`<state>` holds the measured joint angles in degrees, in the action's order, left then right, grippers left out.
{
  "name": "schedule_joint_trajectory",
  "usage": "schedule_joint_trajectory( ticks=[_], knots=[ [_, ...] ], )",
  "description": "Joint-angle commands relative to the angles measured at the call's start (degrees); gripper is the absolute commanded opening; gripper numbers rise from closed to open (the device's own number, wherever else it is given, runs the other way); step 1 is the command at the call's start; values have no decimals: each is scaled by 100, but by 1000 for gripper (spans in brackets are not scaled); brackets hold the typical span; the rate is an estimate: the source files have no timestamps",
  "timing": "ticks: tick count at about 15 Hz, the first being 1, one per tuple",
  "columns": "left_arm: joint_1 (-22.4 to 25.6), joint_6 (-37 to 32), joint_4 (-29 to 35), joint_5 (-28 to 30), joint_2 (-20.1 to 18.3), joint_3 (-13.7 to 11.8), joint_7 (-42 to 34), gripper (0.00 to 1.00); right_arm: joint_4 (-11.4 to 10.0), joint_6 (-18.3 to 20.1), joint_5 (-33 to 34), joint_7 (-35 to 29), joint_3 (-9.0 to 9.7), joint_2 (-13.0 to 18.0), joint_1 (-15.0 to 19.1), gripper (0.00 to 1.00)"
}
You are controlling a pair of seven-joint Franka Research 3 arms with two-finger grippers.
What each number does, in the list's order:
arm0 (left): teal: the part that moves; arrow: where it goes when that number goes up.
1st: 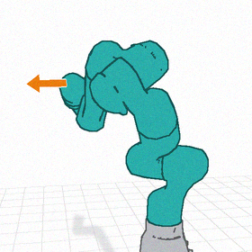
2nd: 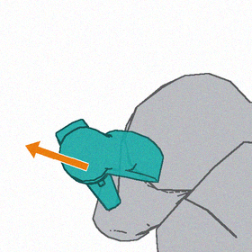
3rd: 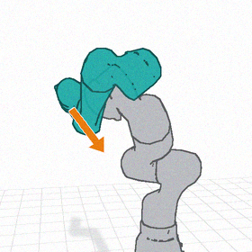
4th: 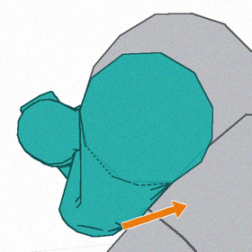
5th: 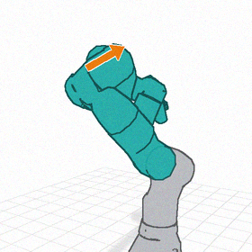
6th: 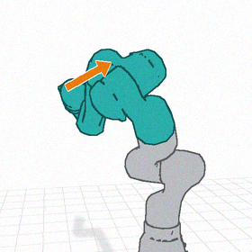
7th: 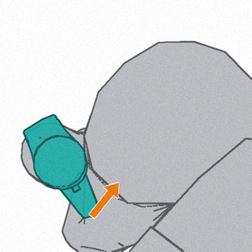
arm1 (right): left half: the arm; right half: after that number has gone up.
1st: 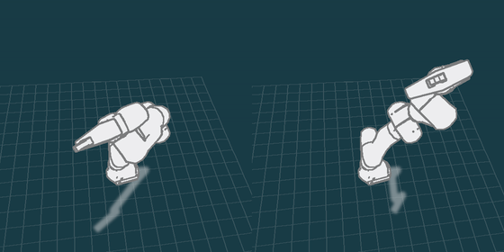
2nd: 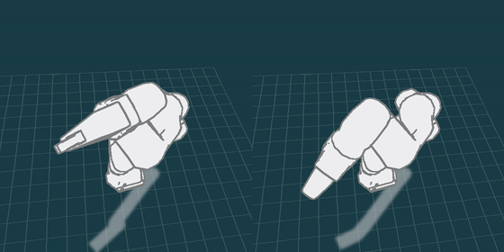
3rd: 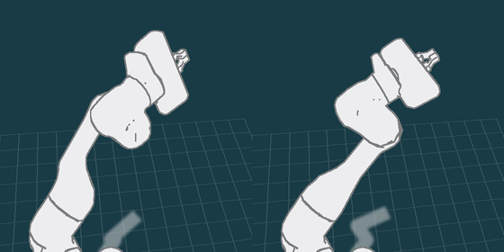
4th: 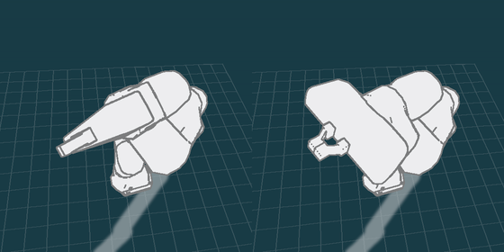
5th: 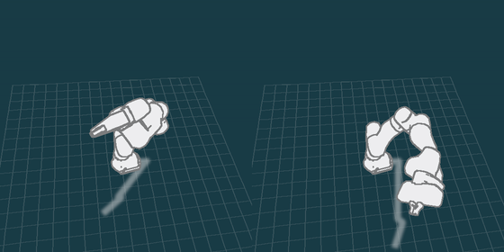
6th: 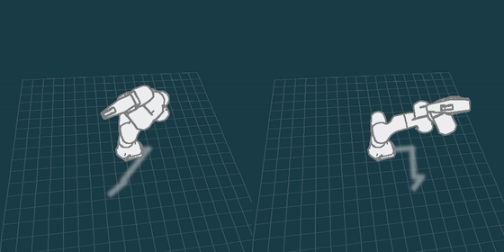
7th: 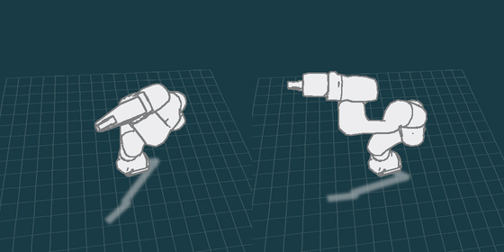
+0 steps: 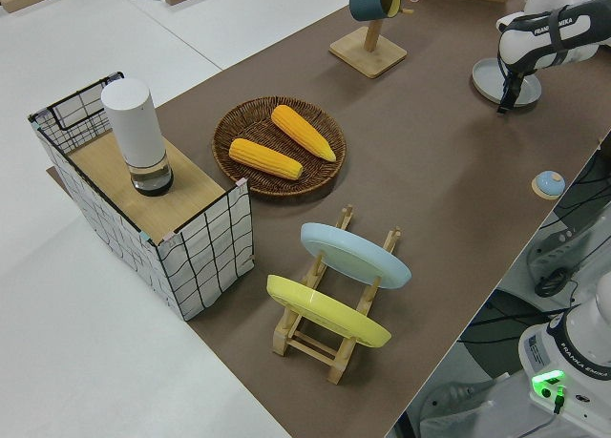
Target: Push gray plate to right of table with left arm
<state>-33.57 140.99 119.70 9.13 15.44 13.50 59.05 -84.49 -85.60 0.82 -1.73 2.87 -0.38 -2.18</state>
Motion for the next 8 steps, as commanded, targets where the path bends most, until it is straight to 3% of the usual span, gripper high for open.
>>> schedule_joint_trajectory(
  ticks=[1,8],
  knots=[
    [25,-501,-87,-254,-260,-128,-51,995,30,69,-126,6,-6,20,16,983],
    [1271,-2688,-763,-395,-1033,-128,-1587,995,30,78,-126,6,-6,20,16,983]
  ],
)
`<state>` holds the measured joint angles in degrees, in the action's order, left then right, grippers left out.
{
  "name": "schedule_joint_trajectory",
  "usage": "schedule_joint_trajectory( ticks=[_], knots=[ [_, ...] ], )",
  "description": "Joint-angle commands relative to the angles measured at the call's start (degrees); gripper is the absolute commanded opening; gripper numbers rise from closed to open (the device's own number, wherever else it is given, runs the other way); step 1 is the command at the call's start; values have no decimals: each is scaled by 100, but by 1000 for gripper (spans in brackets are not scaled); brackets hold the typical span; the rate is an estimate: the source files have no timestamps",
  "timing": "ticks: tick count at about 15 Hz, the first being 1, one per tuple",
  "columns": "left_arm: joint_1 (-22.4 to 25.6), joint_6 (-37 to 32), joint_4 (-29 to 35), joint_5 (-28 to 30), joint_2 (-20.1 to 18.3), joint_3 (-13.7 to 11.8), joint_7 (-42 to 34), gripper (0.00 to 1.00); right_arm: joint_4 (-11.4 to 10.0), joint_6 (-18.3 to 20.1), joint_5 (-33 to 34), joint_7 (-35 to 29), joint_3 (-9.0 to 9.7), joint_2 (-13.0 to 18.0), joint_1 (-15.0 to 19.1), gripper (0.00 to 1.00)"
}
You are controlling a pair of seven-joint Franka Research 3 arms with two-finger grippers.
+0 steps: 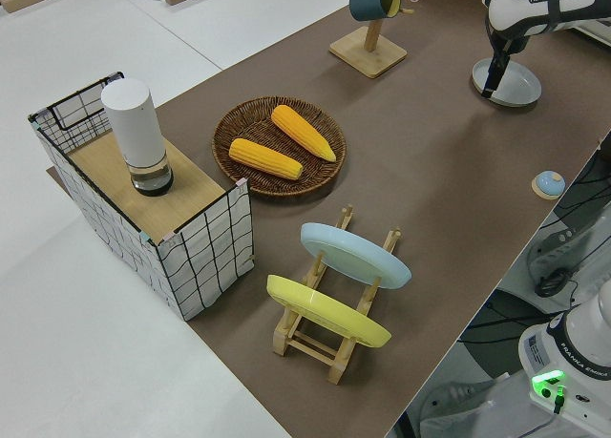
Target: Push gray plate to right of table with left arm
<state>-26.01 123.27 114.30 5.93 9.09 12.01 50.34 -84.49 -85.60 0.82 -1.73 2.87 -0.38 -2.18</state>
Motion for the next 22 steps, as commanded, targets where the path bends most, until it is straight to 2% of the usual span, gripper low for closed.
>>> schedule_joint_trajectory(
  ticks=[1,5,9,12,15,19,22],
  knots=[
    [761,-1163,-302,-74,-521,21,-1006,995,30,78,-126,6,-6,20,16,983],
    [1614,-1972,-549,-83,-864,12,-2087,995,30,70,-126,6,-6,20,16,983],
    [2432,-2290,-558,-74,-1172,-23,-3150,998,30,70,-126,6,-6,20,16,983],
    [2872,-2351,-601,-83,-1269,-119,-3863,995,30,70,-126,6,-6,20,16,983],
    [2944,-2623,-943,-127,-1287,-470,-4452,995,30,70,-126,6,-6,20,16,983],
    [2935,-2686,-1015,-557,-1295,-944,-5198,995,30,69,-126,6,-6,20,16,983],
    [2935,-3045,-1532,-549,-1296,-1358,-5999,998,30,69,-126,6,-6,20,16,983]
  ],
)
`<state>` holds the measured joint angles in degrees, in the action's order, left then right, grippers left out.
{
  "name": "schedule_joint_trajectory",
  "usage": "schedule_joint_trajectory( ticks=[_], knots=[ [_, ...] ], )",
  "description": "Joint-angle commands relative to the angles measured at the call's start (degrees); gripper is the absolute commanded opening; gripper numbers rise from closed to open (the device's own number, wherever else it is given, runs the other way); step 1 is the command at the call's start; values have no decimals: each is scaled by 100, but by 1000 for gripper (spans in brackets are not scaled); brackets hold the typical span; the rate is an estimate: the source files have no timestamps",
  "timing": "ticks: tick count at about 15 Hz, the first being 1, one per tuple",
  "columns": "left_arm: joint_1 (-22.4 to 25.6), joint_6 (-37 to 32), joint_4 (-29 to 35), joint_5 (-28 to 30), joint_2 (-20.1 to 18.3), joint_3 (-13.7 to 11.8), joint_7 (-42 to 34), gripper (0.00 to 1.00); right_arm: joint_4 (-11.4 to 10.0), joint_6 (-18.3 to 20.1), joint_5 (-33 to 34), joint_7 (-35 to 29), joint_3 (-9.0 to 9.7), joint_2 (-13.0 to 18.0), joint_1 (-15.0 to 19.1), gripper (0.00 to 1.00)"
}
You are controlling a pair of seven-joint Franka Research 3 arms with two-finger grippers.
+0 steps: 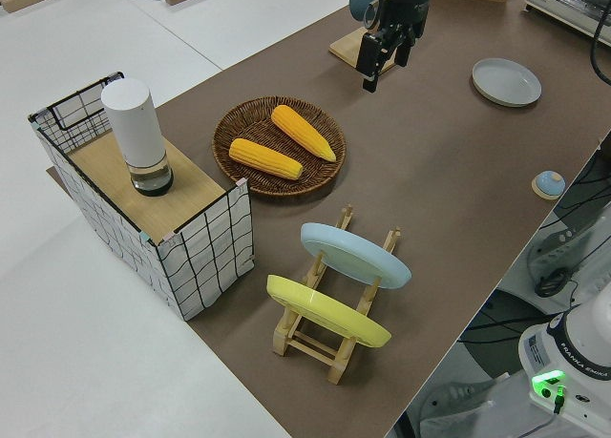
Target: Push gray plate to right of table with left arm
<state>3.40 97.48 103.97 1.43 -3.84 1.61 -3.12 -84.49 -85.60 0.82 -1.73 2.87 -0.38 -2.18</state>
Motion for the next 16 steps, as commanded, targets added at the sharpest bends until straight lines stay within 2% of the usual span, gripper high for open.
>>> schedule_joint_trajectory(
  ticks=[1,12,16],
  knots=[
    [-6,-493,-527,-99,-12,-398,-759,998,29,78,-126,6,-6,20,16,983],
    [2,-493,-615,-20,-3,-443,-699,998,29,69,-126,6,-6,20,16,983],
    [-6,-519,-624,-55,-21,-381,-699,998,29,69,-126,6,-6,20,16,983]
  ],
)
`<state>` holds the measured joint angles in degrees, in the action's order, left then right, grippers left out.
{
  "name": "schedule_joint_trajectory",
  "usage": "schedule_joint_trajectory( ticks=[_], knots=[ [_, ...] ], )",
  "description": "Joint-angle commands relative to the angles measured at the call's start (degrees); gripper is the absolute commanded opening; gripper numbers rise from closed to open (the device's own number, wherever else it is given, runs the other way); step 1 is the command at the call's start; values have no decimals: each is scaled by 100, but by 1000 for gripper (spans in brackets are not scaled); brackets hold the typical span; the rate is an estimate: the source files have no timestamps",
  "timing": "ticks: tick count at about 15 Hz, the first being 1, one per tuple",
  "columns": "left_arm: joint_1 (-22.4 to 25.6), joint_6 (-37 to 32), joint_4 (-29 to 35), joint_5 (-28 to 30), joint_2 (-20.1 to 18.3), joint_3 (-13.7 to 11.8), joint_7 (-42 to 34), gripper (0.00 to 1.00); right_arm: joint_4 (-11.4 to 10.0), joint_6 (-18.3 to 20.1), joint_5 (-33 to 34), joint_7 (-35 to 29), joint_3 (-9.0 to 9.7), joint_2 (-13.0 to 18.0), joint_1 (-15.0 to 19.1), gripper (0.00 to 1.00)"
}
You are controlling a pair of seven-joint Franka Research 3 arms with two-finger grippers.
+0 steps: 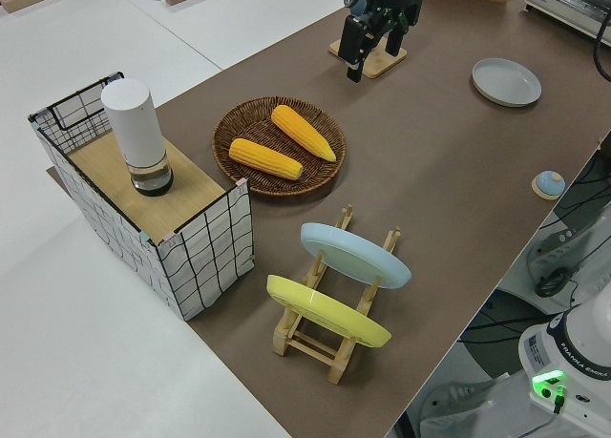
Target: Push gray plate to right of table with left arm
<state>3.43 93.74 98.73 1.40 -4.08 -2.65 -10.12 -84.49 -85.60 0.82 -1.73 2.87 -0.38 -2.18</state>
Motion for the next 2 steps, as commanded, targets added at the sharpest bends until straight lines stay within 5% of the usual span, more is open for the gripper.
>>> schedule_joint_trajectory(
  ticks=[1,2],
  knots=[
    [-9,-145,-100,-61,3,54,2,998,29,69,-126,6,-6,20,16,983],
    [-9,-145,-100,-26,3,63,2,998,29,78,-126,6,-6,20,16,983]
  ],
)
